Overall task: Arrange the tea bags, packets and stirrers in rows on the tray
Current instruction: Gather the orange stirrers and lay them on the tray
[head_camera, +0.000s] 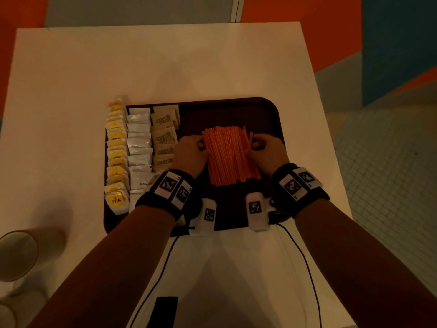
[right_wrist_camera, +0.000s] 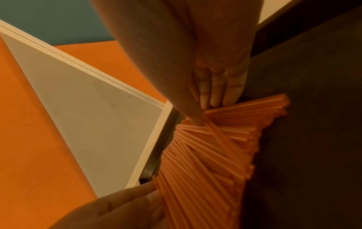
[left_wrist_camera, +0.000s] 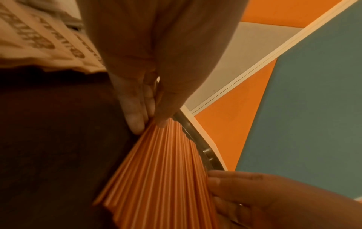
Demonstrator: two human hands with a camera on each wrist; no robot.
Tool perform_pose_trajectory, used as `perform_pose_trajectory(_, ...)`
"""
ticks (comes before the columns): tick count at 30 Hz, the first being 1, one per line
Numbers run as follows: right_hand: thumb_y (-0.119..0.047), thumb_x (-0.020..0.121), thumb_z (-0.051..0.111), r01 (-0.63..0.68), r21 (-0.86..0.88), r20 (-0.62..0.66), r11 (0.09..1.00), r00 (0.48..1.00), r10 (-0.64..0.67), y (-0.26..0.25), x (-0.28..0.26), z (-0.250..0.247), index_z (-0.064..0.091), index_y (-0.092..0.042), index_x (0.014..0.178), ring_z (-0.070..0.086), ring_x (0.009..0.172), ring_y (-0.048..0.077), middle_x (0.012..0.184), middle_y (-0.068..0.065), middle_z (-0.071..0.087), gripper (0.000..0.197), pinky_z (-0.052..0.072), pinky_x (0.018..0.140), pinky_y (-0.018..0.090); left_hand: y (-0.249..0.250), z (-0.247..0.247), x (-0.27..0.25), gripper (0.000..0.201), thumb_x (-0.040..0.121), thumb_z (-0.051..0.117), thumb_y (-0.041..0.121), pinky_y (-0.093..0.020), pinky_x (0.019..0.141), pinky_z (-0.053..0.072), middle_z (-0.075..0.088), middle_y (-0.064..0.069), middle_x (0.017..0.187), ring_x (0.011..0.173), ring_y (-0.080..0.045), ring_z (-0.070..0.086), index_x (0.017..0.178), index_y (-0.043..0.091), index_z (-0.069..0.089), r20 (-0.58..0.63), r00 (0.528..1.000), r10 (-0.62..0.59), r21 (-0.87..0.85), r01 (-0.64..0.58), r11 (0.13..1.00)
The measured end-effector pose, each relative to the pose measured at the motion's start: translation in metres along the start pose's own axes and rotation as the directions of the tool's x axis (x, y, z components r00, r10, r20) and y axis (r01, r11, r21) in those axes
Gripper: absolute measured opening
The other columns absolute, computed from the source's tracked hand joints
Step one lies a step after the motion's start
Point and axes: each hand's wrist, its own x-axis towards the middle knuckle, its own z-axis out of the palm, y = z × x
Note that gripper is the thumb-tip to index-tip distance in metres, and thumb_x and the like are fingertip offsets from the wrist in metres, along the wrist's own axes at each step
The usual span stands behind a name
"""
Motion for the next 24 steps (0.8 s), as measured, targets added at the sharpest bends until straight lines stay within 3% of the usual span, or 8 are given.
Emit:
perform_pose_trajectory(6, -0.011, 0.082, 0.067, 0.069, -0.035, 0.007, 0.997, 0.998, -0.069, -0.001, 0.001, -0.003, 0.054, -0.012, 0.127, 0.059, 0.1, 0.02, 0.115, 0.006, 0.062, 0.047, 0.045, 0.09, 0.026, 0.002, -0.002, -0.002, 0.021, 0.087, 0.058, 0.007, -0.037, 0.081, 0.053, 0.068, -0.011, 0.104, 0.089, -0.023, 0.064, 0.105, 0.008, 0.068, -0.014, 0.999, 0.032, -0.004, -0.032, 0.999)
perform_pose_trajectory(9, -0.008, 0.083, 0.065, 0.114, -0.081, 0.012, 0.99, 0.993, -0.113, -0.004, 0.001, -0.005, 0.058, -0.012, 0.122, 0.058, 0.104, 0.019, 0.116, 0.008, 0.063, 0.04, 0.041, 0.087, 0.021, 0.005, -0.002, -0.001, 0.025, 0.088, 0.057, 0.009, -0.029, 0.084, 0.048, 0.068, -0.009, 0.11, 0.096, -0.021, 0.063, 0.111, 0.01, 0.067, -0.01, 0.998, 0.062, 0.046, -0.061, 0.997)
perform_pose_trajectory(11, -0.009, 0.083, 0.064, 0.124, -0.064, 0.017, 0.99, 0.992, -0.123, -0.005, -0.002, -0.005, 0.06, -0.012, 0.12, 0.057, 0.101, 0.014, 0.115, 0.007, 0.064, 0.038, 0.04, 0.085, 0.019, 0.006, -0.002, 0.002, 0.026, 0.089, 0.056, 0.01, -0.022, 0.079, 0.043, 0.067, -0.006, 0.112, 0.095, -0.016, 0.061, 0.113, 0.012, 0.066, 0.003, 0.998, 0.07, 0.077, -0.07, 0.995)
perform_pose_trajectory(13, -0.009, 0.083, 0.064, 0.121, -0.013, 0.029, 0.993, 0.992, -0.121, -0.005, -0.007, -0.002, 0.06, -0.012, 0.12, 0.055, 0.097, 0.011, 0.115, 0.007, 0.064, 0.037, 0.044, 0.088, 0.022, 0.007, -0.001, 0.005, 0.028, 0.09, 0.055, 0.01, -0.021, 0.079, 0.042, 0.066, -0.007, 0.113, 0.095, -0.016, 0.061, 0.116, 0.012, 0.064, 0.032, 0.996, 0.079, 0.085, -0.082, 0.993)
perform_pose_trajectory(18, -0.011, 0.086, 0.062, 0.091, 0.05, 0.044, 0.995, 0.995, -0.093, 0.0, -0.011, 0.007, 0.06, -0.013, 0.119, 0.061, 0.101, 0.018, 0.116, 0.008, 0.063, 0.034, 0.05, 0.093, 0.034, 0.012, -0.003, 0.011, 0.031, 0.091, 0.054, 0.012, -0.022, 0.086, 0.041, 0.063, -0.007, 0.12, 0.105, -0.019, 0.059, 0.121, 0.012, 0.062, 0.084, 0.995, 0.062, 0.09, -0.069, 0.994)
perform_pose_trajectory(24, -0.022, 0.089, 0.059, 0.089, -0.042, -0.013, 0.995, 0.996, -0.09, 0.007, -0.005, 0.004, 0.061, -0.013, 0.118, 0.059, 0.105, 0.017, 0.118, 0.006, 0.063, 0.031, 0.041, 0.085, 0.02, 0.013, -0.008, 0.004, 0.026, 0.091, 0.057, 0.016, -0.022, 0.079, 0.043, 0.066, -0.009, 0.114, 0.098, -0.021, 0.062, 0.115, 0.011, 0.064, 0.086, 0.996, 0.028, 0.085, -0.035, 0.996)
